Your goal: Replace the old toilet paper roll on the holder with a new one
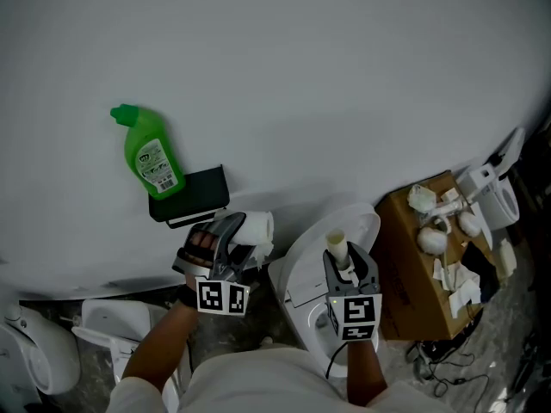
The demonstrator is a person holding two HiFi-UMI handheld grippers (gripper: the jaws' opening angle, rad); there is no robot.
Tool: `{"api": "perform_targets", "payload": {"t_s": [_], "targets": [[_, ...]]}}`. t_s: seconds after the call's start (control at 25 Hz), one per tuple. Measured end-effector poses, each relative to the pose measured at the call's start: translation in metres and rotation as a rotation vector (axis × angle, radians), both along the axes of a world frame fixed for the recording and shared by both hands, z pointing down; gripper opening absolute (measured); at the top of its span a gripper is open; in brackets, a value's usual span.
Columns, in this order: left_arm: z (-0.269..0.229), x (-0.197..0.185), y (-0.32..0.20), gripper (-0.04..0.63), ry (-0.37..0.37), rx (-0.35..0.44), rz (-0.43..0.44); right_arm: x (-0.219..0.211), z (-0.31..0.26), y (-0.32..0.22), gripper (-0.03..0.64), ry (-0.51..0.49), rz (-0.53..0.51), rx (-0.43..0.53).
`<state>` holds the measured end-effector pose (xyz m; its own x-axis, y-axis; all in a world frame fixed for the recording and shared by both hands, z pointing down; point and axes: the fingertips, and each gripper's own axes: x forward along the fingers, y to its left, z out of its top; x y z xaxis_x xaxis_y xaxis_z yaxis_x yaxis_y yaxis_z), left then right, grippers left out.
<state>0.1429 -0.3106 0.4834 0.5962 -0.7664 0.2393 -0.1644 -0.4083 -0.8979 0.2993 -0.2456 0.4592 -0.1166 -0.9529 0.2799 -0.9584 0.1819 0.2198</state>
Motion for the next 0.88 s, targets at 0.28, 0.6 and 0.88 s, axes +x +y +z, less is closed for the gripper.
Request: {"api": "perform_targets", "payload": {"t_s": [0.28,0.6,0.88], "targets": [[0.009,0.021,-0.019,0.310,-0.099,0.043,-0.017,0.007,0.005,-0.003,0.190,-0.007,-0.006,-0.010],[0.016,0.018,-0.039,0.310,-0.164,0.063,-0.092,0.009,0.005,-0.006,0.190,-0.017,-0.018,0.000],[0.022,-0.001,-0.043,0.310,-0.170,0.069,-0.154,0.004,0.007,-0.009,0.190,-0.017,-0.039,0.002]]}}
